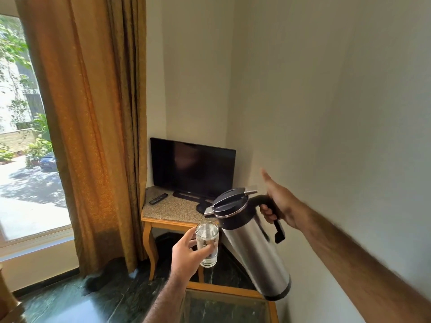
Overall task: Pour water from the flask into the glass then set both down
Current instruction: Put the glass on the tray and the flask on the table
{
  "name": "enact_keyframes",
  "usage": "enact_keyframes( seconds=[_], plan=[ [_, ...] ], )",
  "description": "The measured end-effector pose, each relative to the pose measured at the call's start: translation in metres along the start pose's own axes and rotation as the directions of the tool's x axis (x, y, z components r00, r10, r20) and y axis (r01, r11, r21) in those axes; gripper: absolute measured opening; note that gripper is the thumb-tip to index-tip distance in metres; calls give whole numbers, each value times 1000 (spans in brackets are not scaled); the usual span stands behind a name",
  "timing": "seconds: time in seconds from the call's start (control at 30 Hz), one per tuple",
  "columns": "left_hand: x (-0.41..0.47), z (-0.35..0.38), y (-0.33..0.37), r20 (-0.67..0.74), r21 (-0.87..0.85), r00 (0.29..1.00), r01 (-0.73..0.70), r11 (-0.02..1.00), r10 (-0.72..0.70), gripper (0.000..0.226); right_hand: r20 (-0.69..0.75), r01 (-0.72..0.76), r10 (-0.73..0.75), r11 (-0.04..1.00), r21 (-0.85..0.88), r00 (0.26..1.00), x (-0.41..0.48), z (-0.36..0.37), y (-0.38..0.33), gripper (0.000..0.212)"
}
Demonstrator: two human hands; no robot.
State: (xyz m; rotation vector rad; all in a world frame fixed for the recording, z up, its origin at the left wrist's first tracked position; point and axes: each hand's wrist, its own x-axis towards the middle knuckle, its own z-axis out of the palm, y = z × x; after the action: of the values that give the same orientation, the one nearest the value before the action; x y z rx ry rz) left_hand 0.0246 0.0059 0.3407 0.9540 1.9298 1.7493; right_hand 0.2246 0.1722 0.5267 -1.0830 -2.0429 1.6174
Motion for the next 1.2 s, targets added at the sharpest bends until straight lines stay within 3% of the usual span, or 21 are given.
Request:
enact_keyframes(
  seconds=[0.1, 0.2, 0.37, 0.5, 0.9, 1.13, 1.2],
  plan=[
    [0, 2, -10, -19, 49, 1000, -24, 998, 25, 55, -207, 128, -91, 977, 173, 974, 0, 11, 42, 67],
    [1, 4, -24, -38, 87, 999, -13, 996, 16, 62, -332, 188, -77, 929, 318, 940, 1, 19, 80, 46],
    [-5, 8, -53, -61, 128, 998, 19, 992, -12, 64, -431, 189, 79, 818, 543, 899, 4, 30, 132, 45],
    [-10, 14, -87, -68, 164, 995, 78, 983, -67, 68, -430, 190, 157, 728, 658, 889, 3, 42, 170, 42],
    [-28, 41, -228, -3, 238, 961, 268, 933, -276, 61, -481, 284, 270, 538, 794, 834, 40, 70, 317, 37],
    [-35, 63, -321, -5, 250, 931, 355, 901, -365, 60, -493, 167, 367, 644, 747, 789, 59, 85, 412, 21],
    [-40, 69, -347, -7, 257, 925, 368, 894, -379, 62, -502, 161, 374, 655, 738, 780, 61, 93, 440, 26]
  ],
)
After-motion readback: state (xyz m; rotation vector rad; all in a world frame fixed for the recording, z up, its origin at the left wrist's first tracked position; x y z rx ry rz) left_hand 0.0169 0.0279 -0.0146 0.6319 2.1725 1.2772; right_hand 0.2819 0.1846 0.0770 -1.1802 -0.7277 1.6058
